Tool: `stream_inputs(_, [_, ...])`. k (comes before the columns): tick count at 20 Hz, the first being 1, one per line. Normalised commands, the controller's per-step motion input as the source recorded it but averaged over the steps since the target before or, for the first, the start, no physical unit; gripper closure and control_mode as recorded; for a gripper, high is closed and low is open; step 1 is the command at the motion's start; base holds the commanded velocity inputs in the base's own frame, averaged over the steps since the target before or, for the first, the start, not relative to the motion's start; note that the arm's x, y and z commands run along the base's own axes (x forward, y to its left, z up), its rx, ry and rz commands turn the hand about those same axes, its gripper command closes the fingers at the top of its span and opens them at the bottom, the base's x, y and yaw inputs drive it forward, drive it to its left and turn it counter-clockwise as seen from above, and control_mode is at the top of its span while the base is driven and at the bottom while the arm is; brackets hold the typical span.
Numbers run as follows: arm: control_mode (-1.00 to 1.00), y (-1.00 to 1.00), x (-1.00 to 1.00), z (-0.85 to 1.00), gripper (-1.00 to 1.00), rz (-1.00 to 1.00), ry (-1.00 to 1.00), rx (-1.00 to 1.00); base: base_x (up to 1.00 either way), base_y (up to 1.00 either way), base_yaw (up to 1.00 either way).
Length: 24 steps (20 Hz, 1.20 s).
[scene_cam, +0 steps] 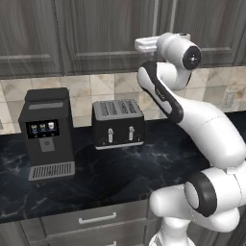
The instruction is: Open the cabinet directly in front. Then move the wine and the cup to the dining counter with the candle on it.
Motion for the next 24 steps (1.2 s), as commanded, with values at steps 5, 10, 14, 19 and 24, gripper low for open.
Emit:
stream_inputs(5, [-1.0,0.07,1.0,-0.04,-1.0,-0.07,0.06,0.04,0.0,0.0,0.0])
stream_inputs(10, [-1.0,0.03,0.49,-0.03,1.0,-0.06,0.04,0.0,0.0,0.0,0.0])
stream_inputs(14, [-1.0,0.0,0.0,0.0,1.0,0.0,0.0,0.0,0.0,0.0,0.0])
stream_inputs(19, [-1.0,0.0,0.0,0.0,1.0,0.0,0.0,0.0,0.0,0.0,0.0])
stream_inputs(24, [-1.0,0.05,-0.1,0.0,1.0,0.0,0.0,0.0,0.0,0.0,0.0])
